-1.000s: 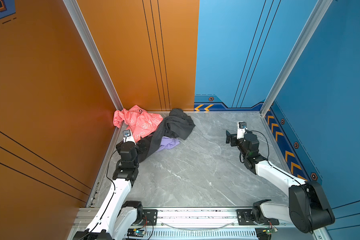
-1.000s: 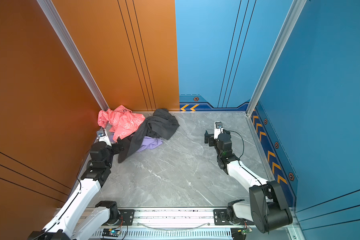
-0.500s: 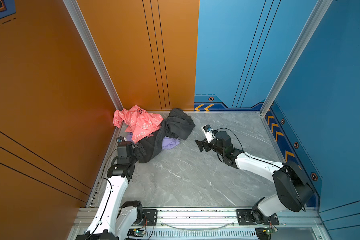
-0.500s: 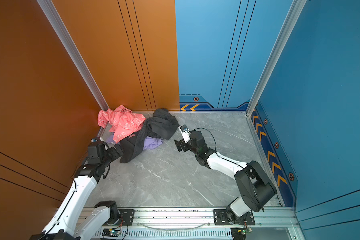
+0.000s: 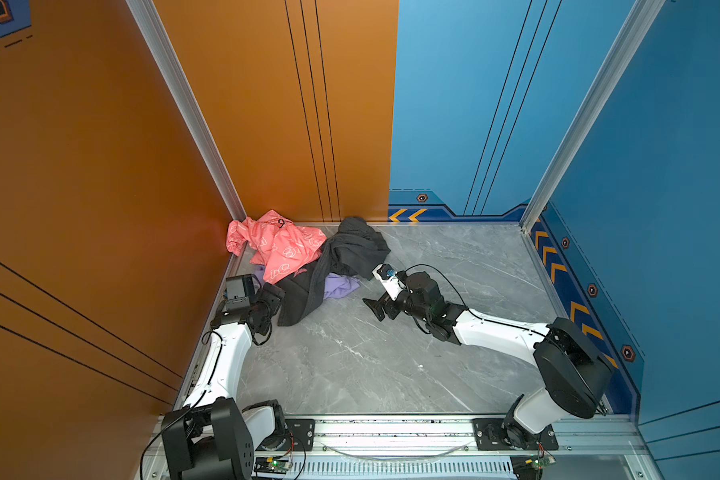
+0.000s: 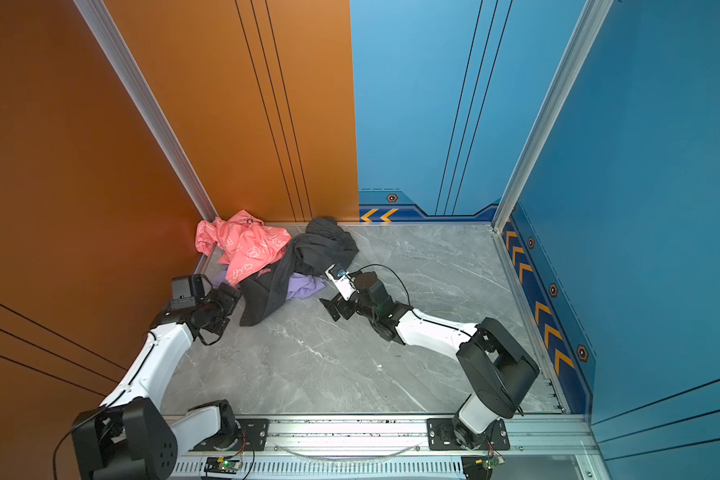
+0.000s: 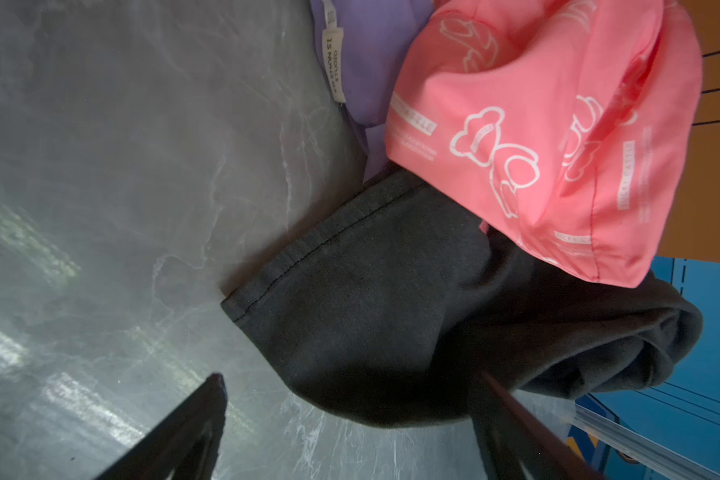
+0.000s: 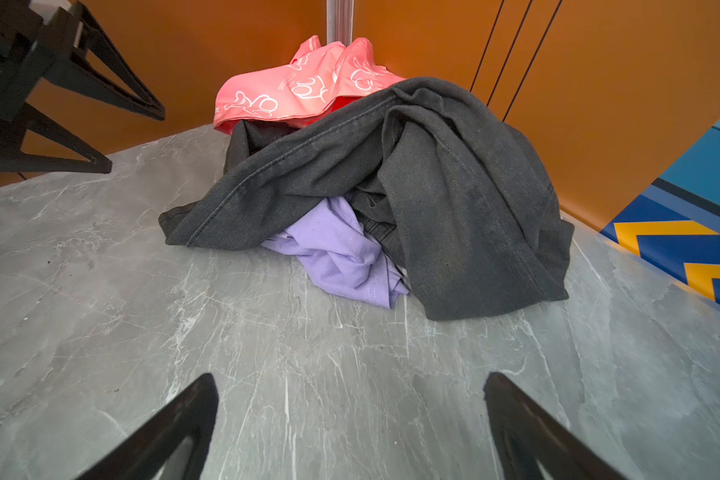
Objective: Pick out a specific cloth from the pile
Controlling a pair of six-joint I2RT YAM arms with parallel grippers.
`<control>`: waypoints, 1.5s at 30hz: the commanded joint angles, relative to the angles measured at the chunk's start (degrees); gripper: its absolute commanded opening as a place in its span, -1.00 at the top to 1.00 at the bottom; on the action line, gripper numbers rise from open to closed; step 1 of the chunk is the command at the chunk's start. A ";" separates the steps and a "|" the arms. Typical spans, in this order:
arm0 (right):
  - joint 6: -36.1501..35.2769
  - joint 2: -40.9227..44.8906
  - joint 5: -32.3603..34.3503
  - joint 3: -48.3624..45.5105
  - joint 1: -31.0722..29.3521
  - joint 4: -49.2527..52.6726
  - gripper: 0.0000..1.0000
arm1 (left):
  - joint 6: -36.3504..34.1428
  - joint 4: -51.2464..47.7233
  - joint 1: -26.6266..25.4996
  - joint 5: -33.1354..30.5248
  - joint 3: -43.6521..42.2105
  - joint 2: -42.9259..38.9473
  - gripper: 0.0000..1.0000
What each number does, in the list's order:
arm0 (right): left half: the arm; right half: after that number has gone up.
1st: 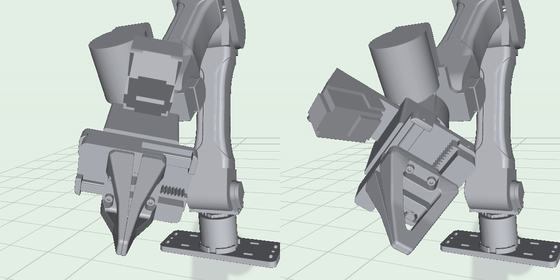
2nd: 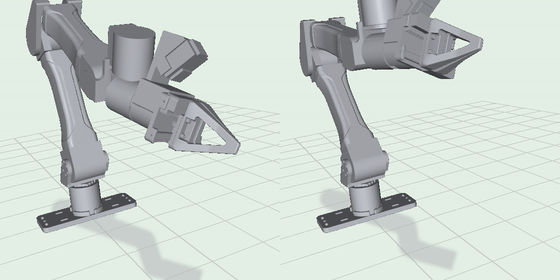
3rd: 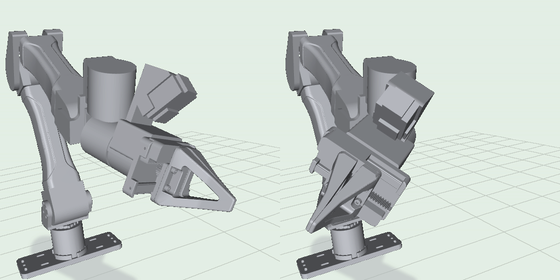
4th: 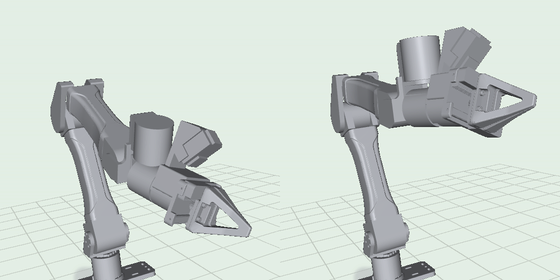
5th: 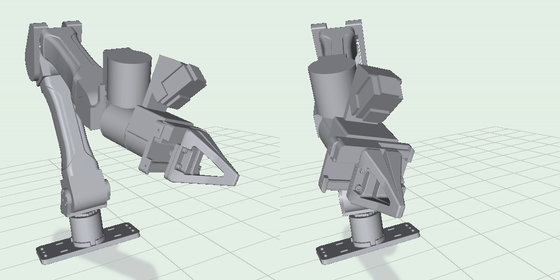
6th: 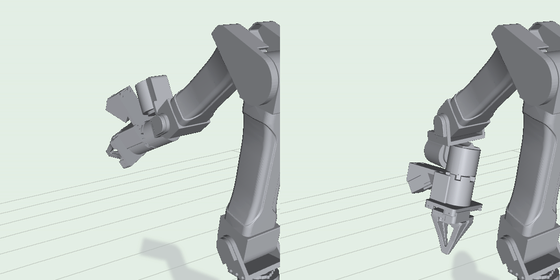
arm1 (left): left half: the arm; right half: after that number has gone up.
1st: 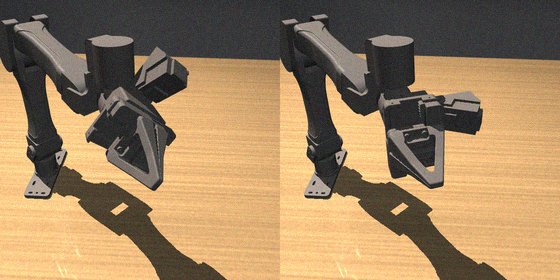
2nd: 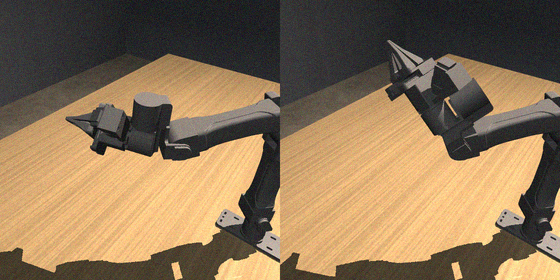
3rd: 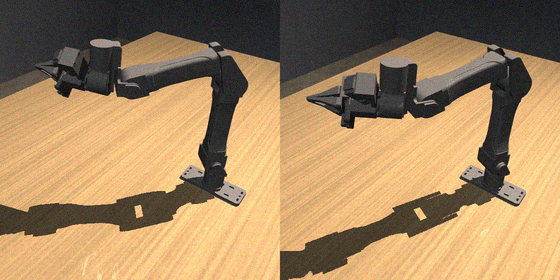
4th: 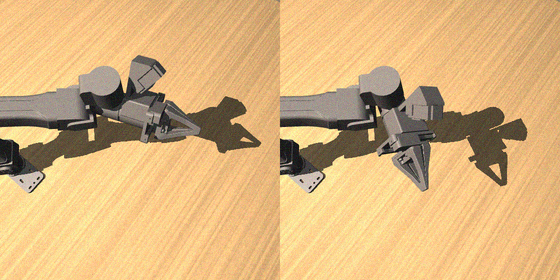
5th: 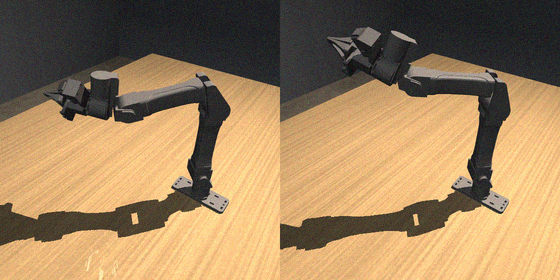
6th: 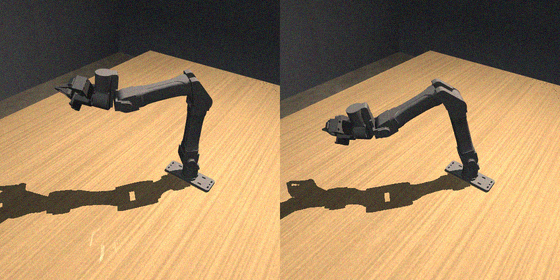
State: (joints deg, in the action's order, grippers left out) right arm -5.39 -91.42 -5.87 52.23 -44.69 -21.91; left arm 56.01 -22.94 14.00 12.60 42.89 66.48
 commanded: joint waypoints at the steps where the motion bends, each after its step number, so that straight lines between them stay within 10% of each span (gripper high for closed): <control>1: -1.03 1.23 -0.44 0.12 -0.17 1.68 -1.00 | 6.37 0.80 1.15 6.87 0.40 2.09 -0.80; 11: 0.66 1.23 4.20 0.86 -0.13 6.35 -1.00 | 6.83 4.80 -0.75 12.18 2.70 4.95 -0.77; 28: 8.91 -22.25 4.11 26.46 -2.60 13.89 -0.78 | -4.84 5.45 -6.45 7.58 7.99 -1.83 -0.80; 45: 52.75 -40.49 8.06 39.35 -2.73 2.66 -0.08 | -10.48 2.61 -6.07 7.69 7.05 -8.76 -0.86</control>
State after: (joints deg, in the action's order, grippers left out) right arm 36.82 -130.69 -0.73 88.75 -47.31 -15.92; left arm 47.31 -18.68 7.75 21.02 50.11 59.20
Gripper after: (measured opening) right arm 0.546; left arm 0.929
